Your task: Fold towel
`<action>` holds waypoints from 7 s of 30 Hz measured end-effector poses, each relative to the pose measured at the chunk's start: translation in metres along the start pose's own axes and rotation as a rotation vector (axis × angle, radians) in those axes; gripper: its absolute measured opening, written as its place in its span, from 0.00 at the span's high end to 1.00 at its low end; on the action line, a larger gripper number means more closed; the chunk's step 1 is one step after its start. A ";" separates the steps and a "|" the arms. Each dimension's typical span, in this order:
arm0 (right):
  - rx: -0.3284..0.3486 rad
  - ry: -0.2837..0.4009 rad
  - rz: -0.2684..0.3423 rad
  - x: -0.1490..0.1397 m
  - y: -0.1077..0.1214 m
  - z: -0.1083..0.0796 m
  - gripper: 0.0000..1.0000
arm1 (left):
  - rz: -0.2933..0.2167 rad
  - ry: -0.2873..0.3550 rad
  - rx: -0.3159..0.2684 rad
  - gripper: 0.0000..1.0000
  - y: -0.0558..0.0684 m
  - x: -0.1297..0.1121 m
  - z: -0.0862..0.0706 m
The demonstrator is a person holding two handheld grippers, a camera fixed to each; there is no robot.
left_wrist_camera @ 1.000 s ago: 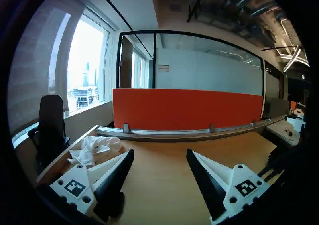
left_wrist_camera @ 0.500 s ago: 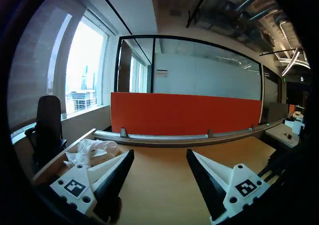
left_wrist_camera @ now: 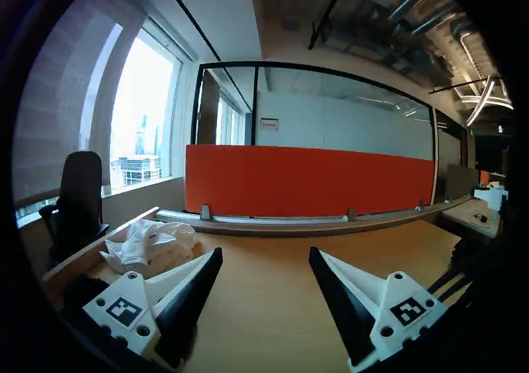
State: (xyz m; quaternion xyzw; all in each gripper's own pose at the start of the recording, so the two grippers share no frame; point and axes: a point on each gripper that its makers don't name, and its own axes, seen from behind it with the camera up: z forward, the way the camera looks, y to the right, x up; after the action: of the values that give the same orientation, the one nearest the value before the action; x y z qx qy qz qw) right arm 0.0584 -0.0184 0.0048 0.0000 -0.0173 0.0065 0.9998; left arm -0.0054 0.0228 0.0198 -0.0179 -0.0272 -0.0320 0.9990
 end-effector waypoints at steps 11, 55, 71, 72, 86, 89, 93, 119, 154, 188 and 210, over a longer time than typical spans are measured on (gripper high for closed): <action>0.022 -0.015 -0.027 -0.019 -0.010 0.000 0.08 | 0.048 0.032 0.019 0.03 -0.010 -0.043 -0.005; 0.015 0.001 0.003 -0.043 -0.026 0.004 0.08 | 0.036 0.068 0.048 0.03 -0.025 -0.109 -0.005; 0.007 0.004 0.011 -0.042 -0.016 0.008 0.08 | 0.041 0.068 0.052 0.03 -0.024 -0.109 -0.007; 0.007 0.004 0.011 -0.043 -0.015 0.008 0.08 | 0.041 0.068 0.052 0.03 -0.024 -0.109 -0.007; -0.003 0.029 -0.030 -0.051 -0.005 0.011 0.08 | 0.041 0.069 0.052 0.03 -0.024 -0.110 -0.007; -0.015 0.033 -0.041 -0.060 0.001 0.010 0.08 | 0.041 0.069 0.052 0.02 -0.024 -0.110 -0.007; -0.028 0.029 -0.052 -0.076 0.009 0.008 0.08 | 0.042 0.069 0.052 0.03 -0.024 -0.110 -0.008; -0.031 0.023 -0.001 -0.150 0.028 0.005 0.08 | 0.042 0.069 0.052 0.03 -0.023 -0.110 -0.007; -0.024 0.047 0.016 -0.160 0.020 0.003 0.08 | 0.042 0.069 0.052 0.02 -0.024 -0.110 -0.007; -0.014 0.050 0.017 -0.161 0.019 0.001 0.00 | 0.042 0.069 0.052 0.02 -0.024 -0.110 -0.007; -0.015 0.050 0.016 -0.162 0.018 0.002 0.01 | 0.041 0.068 0.052 0.02 -0.024 -0.109 -0.008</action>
State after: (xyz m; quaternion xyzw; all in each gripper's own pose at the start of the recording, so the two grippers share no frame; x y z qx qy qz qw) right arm -0.1037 -0.0023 0.0009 -0.0076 0.0077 0.0146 0.9998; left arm -0.1153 0.0055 0.0069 0.0088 0.0065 -0.0113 0.9999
